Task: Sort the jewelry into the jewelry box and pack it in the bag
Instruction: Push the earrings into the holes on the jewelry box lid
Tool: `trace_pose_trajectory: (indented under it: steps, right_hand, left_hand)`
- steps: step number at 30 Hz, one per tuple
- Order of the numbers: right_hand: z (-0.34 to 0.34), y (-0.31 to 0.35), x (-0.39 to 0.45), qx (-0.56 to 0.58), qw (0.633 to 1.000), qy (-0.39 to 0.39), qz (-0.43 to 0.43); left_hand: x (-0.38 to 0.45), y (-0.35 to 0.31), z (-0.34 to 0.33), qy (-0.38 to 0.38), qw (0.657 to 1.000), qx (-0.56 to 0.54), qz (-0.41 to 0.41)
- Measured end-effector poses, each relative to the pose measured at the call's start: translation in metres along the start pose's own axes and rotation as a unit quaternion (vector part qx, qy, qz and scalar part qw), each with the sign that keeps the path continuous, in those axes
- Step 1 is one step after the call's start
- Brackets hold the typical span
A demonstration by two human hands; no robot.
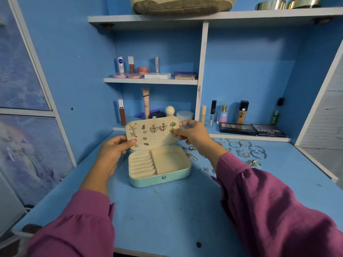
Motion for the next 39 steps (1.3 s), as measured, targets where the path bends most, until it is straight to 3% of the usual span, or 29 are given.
trace_pose_trajectory:
  steps: [8, 17, 28, 33, 36, 39]
  right_hand:
    - [0.005, -0.015, -0.010, 0.069, 0.997, 0.027, -0.017]
    - [0.012, -0.023, -0.014, 0.148, 0.980, 0.111, -0.072]
    - [0.018, -0.026, -0.018, 0.159, 0.968, 0.175, -0.088]
    - [0.021, -0.032, -0.014, 0.152, 0.964, 0.180, -0.123]
    - [0.022, -0.033, -0.012, 0.140, 0.964, 0.186, -0.128]
    - [0.023, -0.034, -0.009, 0.128, 0.965, 0.187, -0.129]
  left_hand:
    - [-0.005, -0.005, -0.001, 0.033, 0.999, -0.008, 0.033]
    - [-0.008, -0.009, 0.006, 0.071, 0.995, 0.042, 0.054]
    - [-0.012, -0.016, 0.003, 0.033, 0.994, 0.091, 0.057]
    - [-0.010, -0.024, -0.002, -0.005, 0.990, 0.140, 0.001]
    - [-0.016, -0.040, -0.020, -0.045, 0.986, 0.132, -0.087]
    - [-0.037, -0.060, -0.058, -0.007, 0.970, 0.150, -0.192]
Point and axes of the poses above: each hand's wrist, its own x-axis towards the middle knuckle, its own z-axis out of the back of the hand, y = z × x, the point moved 4 cm from there along x, towards the middle knuckle, and after that the axes turned 1 degree about -x, right-handed, at the moved point
